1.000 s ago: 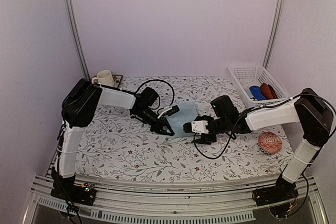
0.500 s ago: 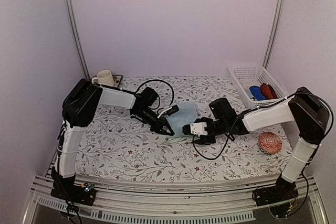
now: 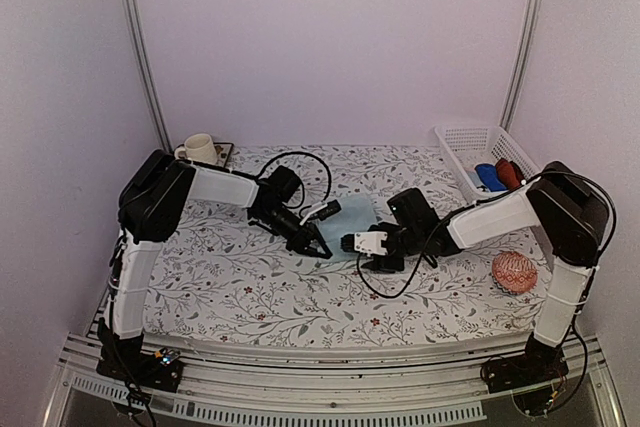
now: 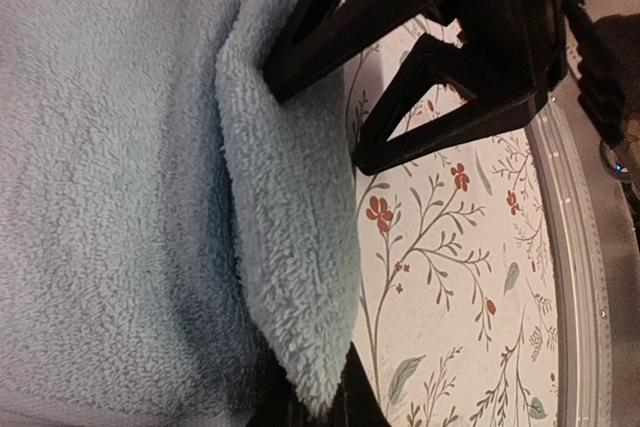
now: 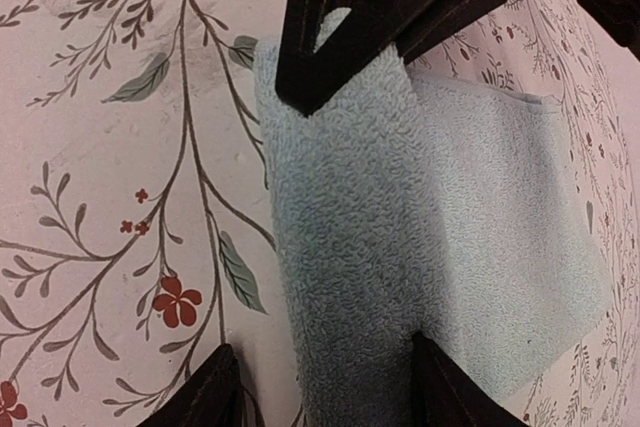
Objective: Roll the towels
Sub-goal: Roll the towel at the center of the board.
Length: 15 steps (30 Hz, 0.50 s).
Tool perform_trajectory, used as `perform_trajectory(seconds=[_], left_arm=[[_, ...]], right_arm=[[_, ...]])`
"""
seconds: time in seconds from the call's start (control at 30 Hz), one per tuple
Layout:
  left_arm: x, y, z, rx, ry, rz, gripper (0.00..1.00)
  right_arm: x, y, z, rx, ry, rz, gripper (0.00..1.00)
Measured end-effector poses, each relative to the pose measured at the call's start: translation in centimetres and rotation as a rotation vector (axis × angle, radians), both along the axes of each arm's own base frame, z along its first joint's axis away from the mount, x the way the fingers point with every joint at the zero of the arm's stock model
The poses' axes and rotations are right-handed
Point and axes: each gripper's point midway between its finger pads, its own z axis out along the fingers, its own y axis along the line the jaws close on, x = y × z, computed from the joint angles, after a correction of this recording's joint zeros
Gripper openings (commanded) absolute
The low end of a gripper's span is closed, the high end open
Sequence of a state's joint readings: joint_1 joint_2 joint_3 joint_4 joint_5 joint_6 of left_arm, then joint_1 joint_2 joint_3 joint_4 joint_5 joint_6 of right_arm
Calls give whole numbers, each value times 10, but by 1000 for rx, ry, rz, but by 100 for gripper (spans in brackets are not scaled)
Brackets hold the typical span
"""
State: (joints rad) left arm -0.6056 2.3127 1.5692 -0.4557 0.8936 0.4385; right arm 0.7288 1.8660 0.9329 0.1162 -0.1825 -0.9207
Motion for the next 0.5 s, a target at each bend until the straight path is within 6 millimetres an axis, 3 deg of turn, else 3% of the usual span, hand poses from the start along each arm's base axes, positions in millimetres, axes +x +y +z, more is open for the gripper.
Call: perform_trajectory(seconds=[0.27,0.4,0.5], left_arm=[[0,1,0,-9,11,0,2],[1,1,0,-9,10,2,25],[5,4,-1,-7,2,9,49]], right_arm=[[7,0,-2,-15,-34,-16,42],[8,1,-4,-20,-42,-16,29],[9,4,-5,-20,-37,-15,21]])
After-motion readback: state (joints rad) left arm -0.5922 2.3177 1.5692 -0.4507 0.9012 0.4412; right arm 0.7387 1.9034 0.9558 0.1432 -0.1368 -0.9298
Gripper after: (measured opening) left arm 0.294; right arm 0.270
